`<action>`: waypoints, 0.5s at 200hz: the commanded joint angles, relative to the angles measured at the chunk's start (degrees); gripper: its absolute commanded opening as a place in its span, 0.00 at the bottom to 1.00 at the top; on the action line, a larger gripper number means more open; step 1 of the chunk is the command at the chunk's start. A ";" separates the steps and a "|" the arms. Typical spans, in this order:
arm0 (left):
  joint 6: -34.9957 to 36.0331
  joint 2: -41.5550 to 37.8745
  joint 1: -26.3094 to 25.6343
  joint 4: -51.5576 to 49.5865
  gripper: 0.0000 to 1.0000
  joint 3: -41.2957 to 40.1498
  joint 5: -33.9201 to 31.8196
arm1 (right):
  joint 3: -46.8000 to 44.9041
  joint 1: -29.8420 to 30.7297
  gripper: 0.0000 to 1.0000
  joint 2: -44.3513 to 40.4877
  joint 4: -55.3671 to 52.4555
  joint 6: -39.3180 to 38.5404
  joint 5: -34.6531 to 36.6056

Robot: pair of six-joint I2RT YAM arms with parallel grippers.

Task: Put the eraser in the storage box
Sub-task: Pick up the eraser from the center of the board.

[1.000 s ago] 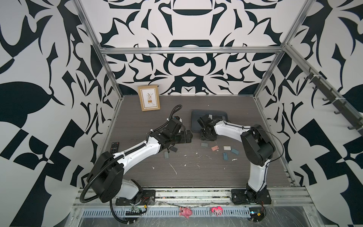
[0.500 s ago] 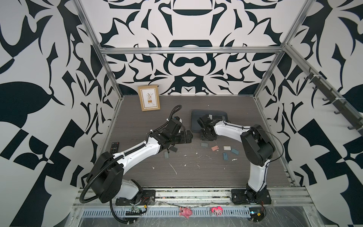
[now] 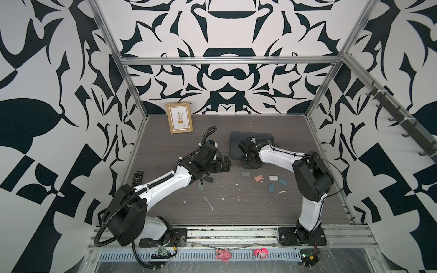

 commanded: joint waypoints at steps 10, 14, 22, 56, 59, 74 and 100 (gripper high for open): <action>-0.14 -2.11 0.37 0.68 0.99 -0.52 -0.38 | 4.83 0.24 0.26 -3.91 -3.24 -1.42 0.77; -0.05 -2.20 0.38 0.68 0.99 -0.46 -0.36 | 5.24 0.20 0.26 -4.13 -3.50 -1.51 0.63; 0.17 -2.31 0.41 0.68 0.99 -0.26 -0.37 | 6.22 0.25 0.25 -4.53 -3.89 -1.73 0.57; 0.95 -2.18 1.05 0.97 0.99 0.99 -0.66 | 11.58 -0.76 0.26 -4.47 -5.28 -2.70 -2.05; 0.97 -2.08 1.18 1.14 0.99 1.12 -0.54 | 12.27 -0.96 0.26 -4.13 -5.51 -2.79 -2.13; 0.75 -1.30 2.06 2.18 0.99 1.83 0.51 | 15.54 -2.02 0.26 -2.31 -6.05 -3.23 -2.63; -0.15 0.87 3.70 3.54 0.99 3.84 3.13 | 21.98 -4.31 0.26 2.43 -7.19 -3.54 -3.85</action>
